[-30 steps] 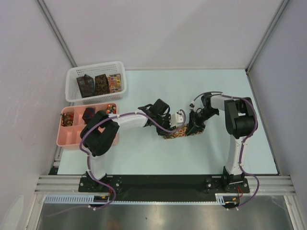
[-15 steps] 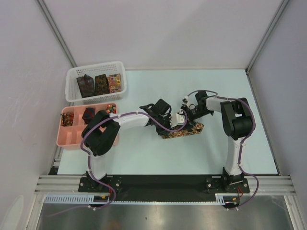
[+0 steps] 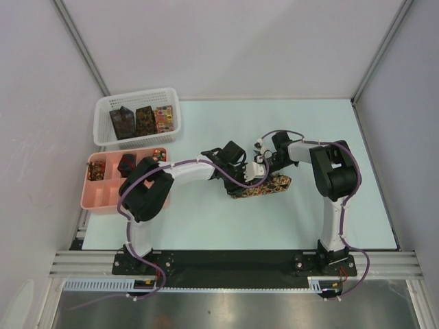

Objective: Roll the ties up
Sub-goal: Roll the tie at the center of the board.

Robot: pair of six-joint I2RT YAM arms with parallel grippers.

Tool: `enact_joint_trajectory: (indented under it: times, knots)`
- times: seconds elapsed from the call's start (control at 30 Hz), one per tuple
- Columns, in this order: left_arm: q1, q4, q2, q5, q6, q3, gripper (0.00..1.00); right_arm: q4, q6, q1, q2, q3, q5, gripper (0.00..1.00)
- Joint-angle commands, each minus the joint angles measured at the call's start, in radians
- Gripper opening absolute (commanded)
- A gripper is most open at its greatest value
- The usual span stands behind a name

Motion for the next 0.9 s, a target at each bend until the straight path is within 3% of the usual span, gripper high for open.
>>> enact_joint_trajectory:
  times: [0.0, 0.03, 0.13, 0.47, 0.6, 0.7, 0.8, 0.87]
  knots:
    - [0.033, 0.013, 0.004, 0.007, -0.031, -0.011, 0.56, -0.021, -0.054, -0.014, 0.031, 0.001, 0.136, 0.00]
    - [0.047, 0.025, -0.023, 0.080, -0.047, -0.017, 0.63, -0.023, -0.060, -0.017, 0.034, 0.003, 0.148, 0.00]
    - [0.101, 0.100, -0.070, 0.179, -0.112, -0.057, 0.71, -0.043, -0.095, -0.031, 0.054, 0.006, 0.200, 0.00]
    - [0.119, 0.322, -0.077, 0.326, -0.206, -0.129, 0.83, -0.072, -0.103, -0.051, 0.081, -0.005, 0.319, 0.00]
    - [0.101, 0.347, -0.018, 0.345, -0.196, -0.109, 0.80, -0.075, -0.097, -0.043, 0.100, 0.003, 0.314, 0.00]
    - [0.078, 0.352, 0.001, 0.308, -0.157, -0.100, 0.72, -0.067, -0.091, -0.042, 0.098, 0.004, 0.306, 0.00]
    - [0.035, 0.301, 0.016, 0.241, -0.091, -0.081, 0.51, -0.073, -0.092, -0.042, 0.095, 0.015, 0.300, 0.00]
    - [0.003, 0.284, 0.013, 0.167, -0.064, -0.089, 0.43, -0.082, -0.097, -0.042, 0.089, 0.026, 0.299, 0.00]
